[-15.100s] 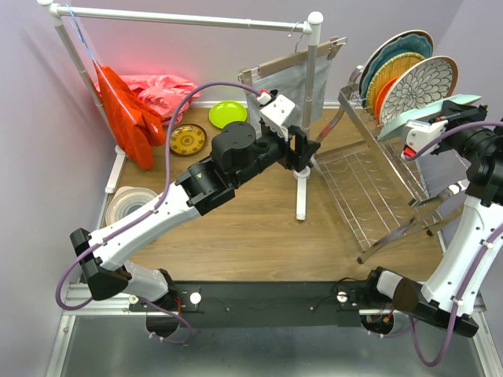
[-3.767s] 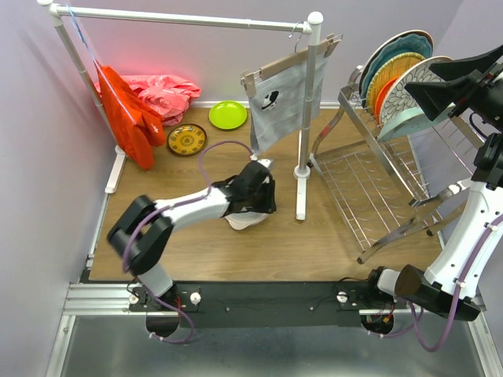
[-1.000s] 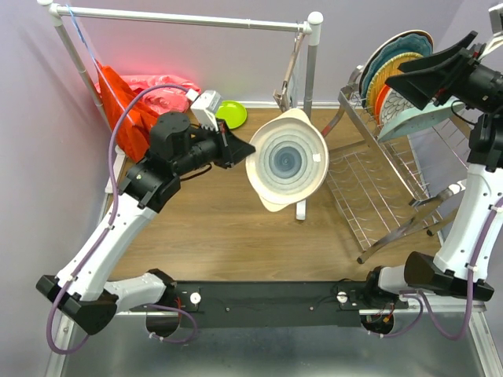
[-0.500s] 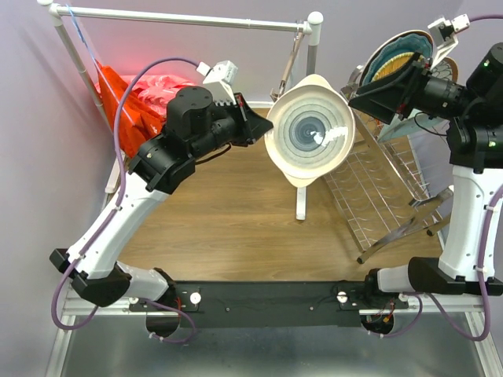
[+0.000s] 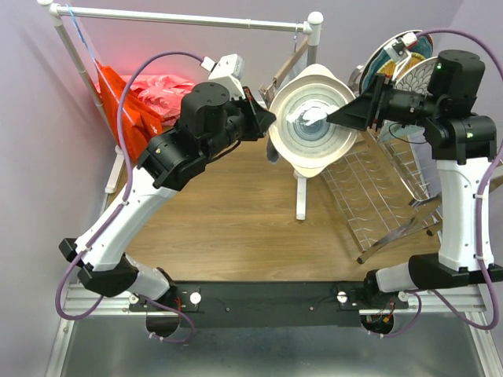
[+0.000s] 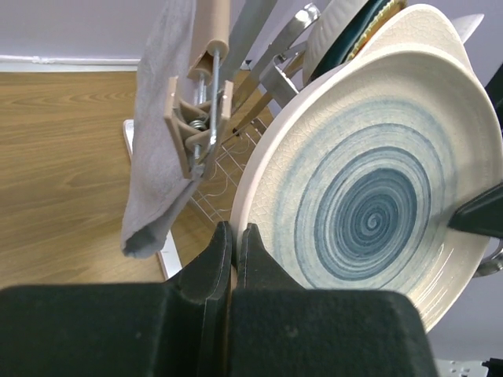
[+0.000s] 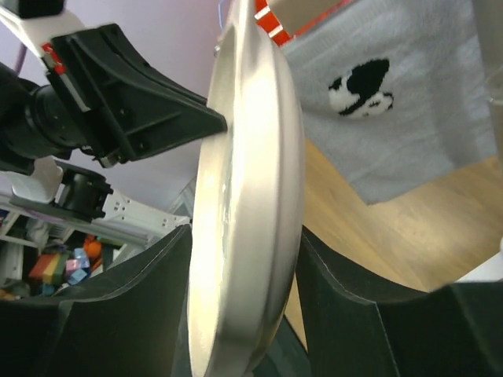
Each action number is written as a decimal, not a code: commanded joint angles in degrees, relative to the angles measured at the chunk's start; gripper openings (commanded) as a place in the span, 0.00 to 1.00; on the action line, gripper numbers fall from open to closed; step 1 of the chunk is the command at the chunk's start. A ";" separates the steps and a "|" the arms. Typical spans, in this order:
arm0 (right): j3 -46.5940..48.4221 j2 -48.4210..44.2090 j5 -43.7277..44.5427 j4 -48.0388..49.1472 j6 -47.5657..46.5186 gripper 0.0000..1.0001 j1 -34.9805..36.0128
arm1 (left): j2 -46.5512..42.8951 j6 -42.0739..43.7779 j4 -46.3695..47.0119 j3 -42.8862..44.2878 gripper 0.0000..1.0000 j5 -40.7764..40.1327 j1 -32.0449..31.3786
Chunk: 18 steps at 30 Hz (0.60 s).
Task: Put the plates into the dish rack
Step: Pass the plate from the left arm to the right, then pass the plate from the right arm to the left
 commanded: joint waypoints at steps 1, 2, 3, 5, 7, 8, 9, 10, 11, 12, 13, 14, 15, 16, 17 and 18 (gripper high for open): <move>-0.96 -0.68 1.08 -2.14 0.60 0.46 1.14 | -0.74 -2.96 9.80 3.16 0.00 -3.35 -0.90; -0.79 -0.68 0.90 -1.53 1.48 0.41 1.23 | -0.66 -2.70 9.89 3.08 0.00 -3.44 -0.98; -0.61 -0.68 0.38 -1.09 1.83 0.21 1.14 | -0.66 -2.43 9.98 3.08 0.00 -3.44 -1.16; -0.26 -0.77 -0.42 0.66 3.49 0.01 1.23 | -1.01 -1.56 11.55 1.85 0.00 -1.79 -1.07; 0.09 -1.03 -2.08 2.51 4.12 0.01 1.23 | -2.49 -0.76 15.92 -1.82 0.00 0.59 -1.07; 0.35 -1.12 -2.52 4.78 5.25 0.01 1.14 | -3.28 -0.15 18.05 -3.76 0.00 4.69 -1.07; 0.44 -1.55 -3.22 6.02 5.79 0.00 1.14 | -4.08 -0.15 20.07 -5.61 0.07 6.99 -0.81; 0.36 -1.73 -4.88 7.51 6.66 0.01 1.14 | -5.65 -0.23 21.92 -9.10 0.17 8.76 -0.72; 0.36 -1.91 -5.51 10.31 8.32 0.01 1.14 | -6.45 -0.15 24.89 -10.71 0.27 13.82 -0.11; 0.53 -2.26 -6.04 11.47 8.86 0.00 1.14 | -7.24 -0.06 25.53 -11.94 0.44 15.09 -0.02; 0.71 -2.44 -7.00 12.61 9.30 0.01 1.14 | -9.08 0.55 26.32 -14.65 0.51 16.84 0.24; 0.79 -2.61 -7.62 14.54 9.92 0.01 1.14 | -10.14 0.99 28.33 -16.24 0.59 20.69 1.11; 1.06 -2.70 -8.23 15.34 10.10 0.01 1.05 | -11.19 0.82 29.13 -17.83 0.69 22.73 1.99; 1.06 -3.05 -9.89 16.22 10.27 0.01 1.05 | -13.29 0.73 30.53 -21.58 0.72 25.71 2.96; 0.62 -3.23 -10.78 18.49 11.58 0.01 1.14 | -14.36 -0.05 33.42 -23.36 0.73 31.83 4.10; 0.01 -3.66 -11.57 19.73 12.37 0.01 1.05 | -15.15 -1.01 34.49 -24.94 0.73 34.76 6.46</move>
